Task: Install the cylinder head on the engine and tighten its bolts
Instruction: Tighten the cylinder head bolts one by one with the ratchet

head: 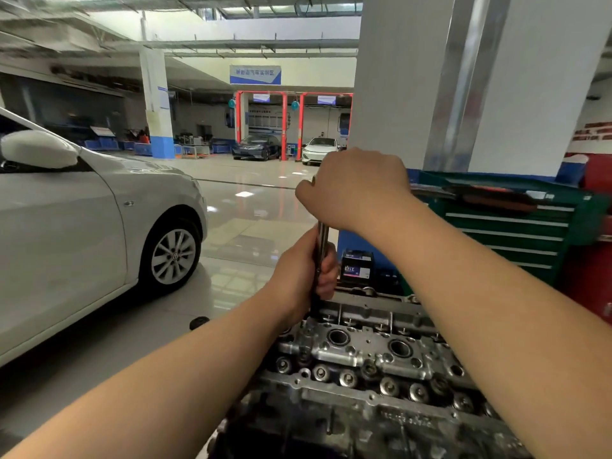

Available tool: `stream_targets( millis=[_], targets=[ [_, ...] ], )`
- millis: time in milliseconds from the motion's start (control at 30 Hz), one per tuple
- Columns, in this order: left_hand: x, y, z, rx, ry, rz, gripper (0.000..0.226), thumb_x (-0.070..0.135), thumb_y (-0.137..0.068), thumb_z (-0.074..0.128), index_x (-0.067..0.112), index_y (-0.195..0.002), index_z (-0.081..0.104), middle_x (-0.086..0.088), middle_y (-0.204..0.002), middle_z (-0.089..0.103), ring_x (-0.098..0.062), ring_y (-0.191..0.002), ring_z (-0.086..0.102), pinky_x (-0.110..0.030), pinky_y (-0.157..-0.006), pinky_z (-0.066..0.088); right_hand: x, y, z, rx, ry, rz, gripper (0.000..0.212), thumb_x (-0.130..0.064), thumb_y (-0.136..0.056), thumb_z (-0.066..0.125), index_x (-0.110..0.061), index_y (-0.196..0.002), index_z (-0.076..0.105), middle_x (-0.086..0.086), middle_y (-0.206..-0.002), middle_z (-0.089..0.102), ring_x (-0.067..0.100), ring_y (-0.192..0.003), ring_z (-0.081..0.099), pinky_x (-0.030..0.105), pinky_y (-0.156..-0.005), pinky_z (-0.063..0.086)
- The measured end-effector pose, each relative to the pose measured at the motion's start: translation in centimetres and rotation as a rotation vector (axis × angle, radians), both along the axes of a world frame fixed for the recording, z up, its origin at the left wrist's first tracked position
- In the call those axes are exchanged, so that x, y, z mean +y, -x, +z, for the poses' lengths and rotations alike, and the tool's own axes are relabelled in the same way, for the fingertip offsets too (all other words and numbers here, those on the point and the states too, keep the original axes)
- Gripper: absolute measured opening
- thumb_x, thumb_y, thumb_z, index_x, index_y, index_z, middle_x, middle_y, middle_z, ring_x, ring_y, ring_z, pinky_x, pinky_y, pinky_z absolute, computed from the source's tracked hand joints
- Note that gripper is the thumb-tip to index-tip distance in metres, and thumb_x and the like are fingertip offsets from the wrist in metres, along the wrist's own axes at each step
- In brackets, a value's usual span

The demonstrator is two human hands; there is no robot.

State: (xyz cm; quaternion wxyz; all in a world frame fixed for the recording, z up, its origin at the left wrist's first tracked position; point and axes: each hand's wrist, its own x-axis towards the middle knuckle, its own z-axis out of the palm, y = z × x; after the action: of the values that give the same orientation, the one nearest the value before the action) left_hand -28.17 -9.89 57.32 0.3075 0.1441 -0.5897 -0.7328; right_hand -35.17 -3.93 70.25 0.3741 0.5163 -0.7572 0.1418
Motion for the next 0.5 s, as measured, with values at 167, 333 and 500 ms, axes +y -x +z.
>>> stream_targets(
  millis=[167,333,500],
  targets=[
    [-0.4,-0.2,0.5,-0.015,-0.055,-0.085,0.050,0.038,-0.098,0.030,0.019,-0.052,0.029,0.000,-0.047,0.018,-0.018,-0.048,0.010,-0.030,-0.050,0.013,-0.8,1.9,0.4,-0.407,-0.157,0.650,0.028,-0.044,-0.093,0.064,-0.024,-0.074,0.066,-0.001,-0.071,0.061,0.017,-0.069,0.057,0.031,-0.065,0.040],
    [-0.6,-0.5,0.5,0.013,-0.047,-0.121,0.051,0.037,-0.097,0.029,0.018,-0.051,0.031,-0.001,-0.046,0.019,-0.018,-0.045,0.010,-0.028,-0.048,0.014,-2.0,1.8,-0.2,-0.708,-0.088,0.911,0.030,-0.021,-0.090,0.065,0.002,-0.071,0.070,0.013,-0.070,0.063,0.021,-0.067,0.057,0.033,-0.065,0.046],
    [0.3,0.2,0.0,-0.027,0.035,0.204,0.058,0.042,-0.100,0.038,0.019,-0.049,0.054,-0.009,-0.054,0.049,-0.023,-0.046,0.042,-0.028,-0.049,0.039,-1.2,0.5,0.3,-0.221,-0.006,0.128,0.039,-0.046,-0.093,0.043,-0.015,-0.069,0.046,0.002,-0.065,0.039,0.024,-0.060,0.039,0.035,-0.065,0.034]
  ],
)
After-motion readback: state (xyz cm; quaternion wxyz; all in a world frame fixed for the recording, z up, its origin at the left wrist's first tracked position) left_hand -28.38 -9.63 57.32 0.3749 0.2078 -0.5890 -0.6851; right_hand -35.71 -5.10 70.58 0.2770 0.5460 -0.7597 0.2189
